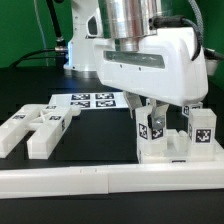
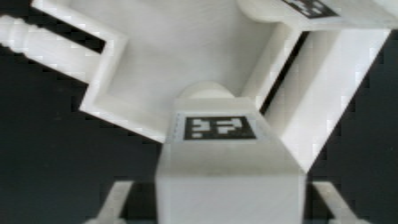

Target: Assemble chair

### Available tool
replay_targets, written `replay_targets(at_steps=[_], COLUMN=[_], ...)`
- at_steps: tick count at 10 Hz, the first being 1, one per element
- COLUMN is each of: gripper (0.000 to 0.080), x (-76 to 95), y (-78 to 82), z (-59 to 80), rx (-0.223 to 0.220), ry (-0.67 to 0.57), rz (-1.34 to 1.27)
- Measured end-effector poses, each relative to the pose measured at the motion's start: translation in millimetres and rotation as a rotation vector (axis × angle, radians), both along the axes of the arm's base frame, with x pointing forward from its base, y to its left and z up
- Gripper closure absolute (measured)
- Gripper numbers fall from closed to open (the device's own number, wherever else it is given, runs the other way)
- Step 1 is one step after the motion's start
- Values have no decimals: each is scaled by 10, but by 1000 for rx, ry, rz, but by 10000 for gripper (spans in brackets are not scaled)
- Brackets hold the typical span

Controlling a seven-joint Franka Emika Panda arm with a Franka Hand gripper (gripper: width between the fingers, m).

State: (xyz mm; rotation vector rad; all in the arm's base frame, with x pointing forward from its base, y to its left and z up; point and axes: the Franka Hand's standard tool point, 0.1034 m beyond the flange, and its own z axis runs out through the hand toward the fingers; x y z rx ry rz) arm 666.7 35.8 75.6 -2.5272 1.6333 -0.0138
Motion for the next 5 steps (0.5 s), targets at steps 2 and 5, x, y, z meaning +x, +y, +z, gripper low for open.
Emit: replay_targets(at_steps=[2, 5], gripper=[395, 162], x=[-2, 6], y=[4, 13], z=[-2, 13], rx=[-4, -31], ry=[-4, -36], rz=[52, 348])
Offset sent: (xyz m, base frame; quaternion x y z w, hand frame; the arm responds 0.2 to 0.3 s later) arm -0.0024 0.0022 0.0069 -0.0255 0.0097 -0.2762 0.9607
